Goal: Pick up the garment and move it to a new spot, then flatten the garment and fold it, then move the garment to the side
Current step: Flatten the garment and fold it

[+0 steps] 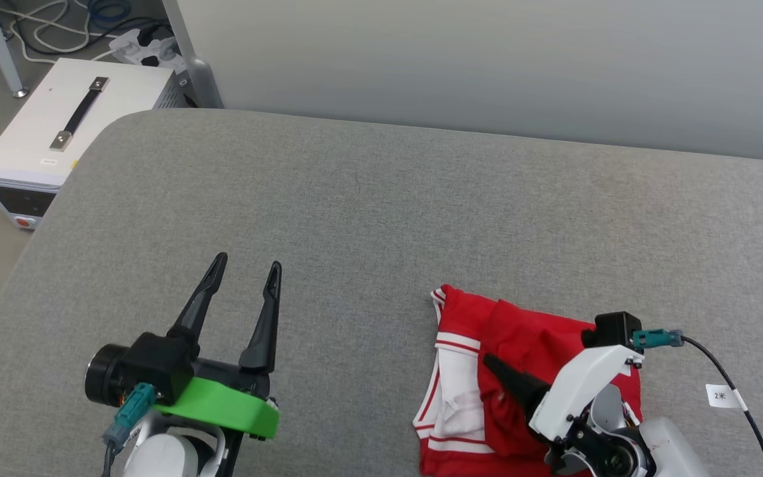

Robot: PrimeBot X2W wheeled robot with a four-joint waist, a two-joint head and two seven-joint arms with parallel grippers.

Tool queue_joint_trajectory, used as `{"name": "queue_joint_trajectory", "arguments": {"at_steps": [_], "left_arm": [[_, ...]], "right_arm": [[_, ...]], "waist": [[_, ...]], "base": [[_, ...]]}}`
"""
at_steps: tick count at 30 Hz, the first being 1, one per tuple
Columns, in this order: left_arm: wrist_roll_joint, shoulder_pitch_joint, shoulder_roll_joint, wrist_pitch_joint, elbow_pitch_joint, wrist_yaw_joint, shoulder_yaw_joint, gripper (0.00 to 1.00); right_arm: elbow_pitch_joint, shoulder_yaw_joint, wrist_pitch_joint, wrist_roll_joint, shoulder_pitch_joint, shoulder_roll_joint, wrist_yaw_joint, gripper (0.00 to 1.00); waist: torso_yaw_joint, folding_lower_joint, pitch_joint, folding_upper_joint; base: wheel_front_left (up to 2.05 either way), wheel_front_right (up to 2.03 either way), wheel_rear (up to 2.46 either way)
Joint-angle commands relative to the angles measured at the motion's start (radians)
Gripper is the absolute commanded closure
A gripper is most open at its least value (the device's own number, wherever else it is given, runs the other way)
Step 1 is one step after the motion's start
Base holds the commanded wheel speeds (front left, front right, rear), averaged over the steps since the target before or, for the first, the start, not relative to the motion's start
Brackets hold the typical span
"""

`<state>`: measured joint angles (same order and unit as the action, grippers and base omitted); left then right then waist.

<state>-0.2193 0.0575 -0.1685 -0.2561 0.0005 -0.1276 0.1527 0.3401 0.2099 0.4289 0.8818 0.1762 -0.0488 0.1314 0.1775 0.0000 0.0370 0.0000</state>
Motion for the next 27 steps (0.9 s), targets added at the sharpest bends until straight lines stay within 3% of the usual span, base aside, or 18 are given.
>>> {"name": "queue_joint_trajectory", "arguments": {"at_steps": [1, 8, 18, 22, 27], "left_arm": [[-0.002, -0.015, 0.0, -0.006, 0.004, -0.003, 0.0, 0.0], [-0.002, -0.021, 0.003, -0.006, 0.007, -0.003, 0.001, 0.0], [-0.001, -0.04, 0.003, -0.006, 0.009, -0.003, -0.002, 0.0], [-0.002, -0.044, 0.004, -0.006, 0.005, -0.003, 0.003, 0.0], [-0.004, -0.041, 0.008, -0.006, -0.001, -0.003, 0.013, 0.0]], "right_arm": [[0.022, 0.007, -0.019, -0.003, 0.024, -0.002, -0.001, 0.0], [0.041, 0.092, -0.04, 0.036, 0.052, -0.001, -0.001, 0.0], [-0.084, 0.19, -0.008, 0.157, 0.055, -0.001, -0.001, 0.0], [-0.117, 0.144, -0.002, 0.081, 0.082, -0.001, -0.001, 0.0], [-0.203, 0.066, -0.003, -0.143, 0.129, -0.054, -0.001, 0.0]], "waist": [[0.002, 0.0, -0.002, 0.0], [0.004, 0.0, -0.016, 0.0], [-0.013, 0.0, -0.047, 0.0], [-0.029, 0.0, -0.051, 0.0], [-0.057, 0.0, -0.044, 0.0]], "base": [[0.0, 0.0, 0.0], [0.0, 0.0, 0.0], [0.0, 0.0, 0.0], [0.0, 0.0, 0.0], [0.0, 0.0, 0.0]]}}
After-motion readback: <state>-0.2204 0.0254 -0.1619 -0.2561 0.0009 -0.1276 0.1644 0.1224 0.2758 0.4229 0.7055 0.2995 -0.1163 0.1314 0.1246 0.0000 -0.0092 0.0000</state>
